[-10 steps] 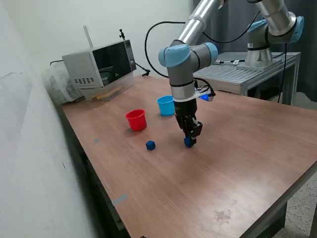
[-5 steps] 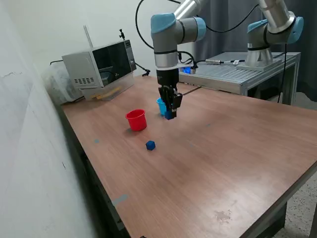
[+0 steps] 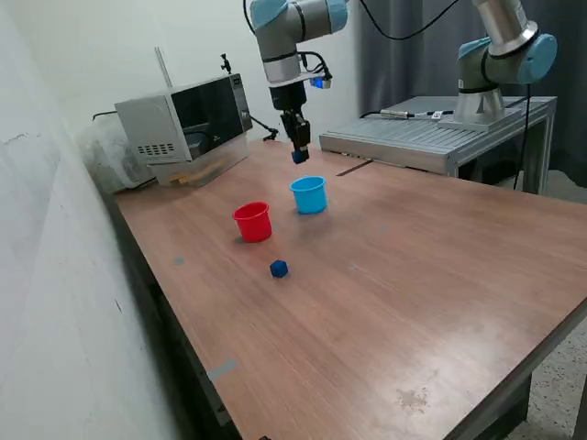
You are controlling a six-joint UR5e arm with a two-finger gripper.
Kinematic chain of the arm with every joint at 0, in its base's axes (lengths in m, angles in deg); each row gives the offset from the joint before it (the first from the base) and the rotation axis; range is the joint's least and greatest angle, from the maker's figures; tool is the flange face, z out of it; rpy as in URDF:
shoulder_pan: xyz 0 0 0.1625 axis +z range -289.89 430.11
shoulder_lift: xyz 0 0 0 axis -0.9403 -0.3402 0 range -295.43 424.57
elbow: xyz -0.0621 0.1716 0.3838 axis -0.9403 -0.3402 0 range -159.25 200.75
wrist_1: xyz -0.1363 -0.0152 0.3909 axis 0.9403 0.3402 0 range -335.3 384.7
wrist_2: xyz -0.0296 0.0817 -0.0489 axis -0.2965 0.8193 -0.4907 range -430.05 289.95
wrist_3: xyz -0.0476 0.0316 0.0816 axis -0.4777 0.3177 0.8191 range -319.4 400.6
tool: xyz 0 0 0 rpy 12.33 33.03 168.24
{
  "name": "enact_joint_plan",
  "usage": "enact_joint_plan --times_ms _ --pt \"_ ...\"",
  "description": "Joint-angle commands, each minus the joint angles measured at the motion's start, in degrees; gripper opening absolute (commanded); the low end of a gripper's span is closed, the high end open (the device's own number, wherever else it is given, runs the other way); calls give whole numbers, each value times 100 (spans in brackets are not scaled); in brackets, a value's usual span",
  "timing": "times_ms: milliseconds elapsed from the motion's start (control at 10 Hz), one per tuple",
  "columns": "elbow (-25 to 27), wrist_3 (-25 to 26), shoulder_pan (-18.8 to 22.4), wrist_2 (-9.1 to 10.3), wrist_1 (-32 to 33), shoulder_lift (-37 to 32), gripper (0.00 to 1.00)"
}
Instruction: Place red objects in the red bin, and blue objects in the blue bin.
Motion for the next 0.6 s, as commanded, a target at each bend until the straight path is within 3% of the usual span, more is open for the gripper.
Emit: enact_joint_plan --times_ms 0,200,500 --pt "465 -286 -438 -62 -151 -245 0" --pt "807 -312 -798 -63 137 -245 0" --pt "1160 -488 -817 -45 1079 -210 0"
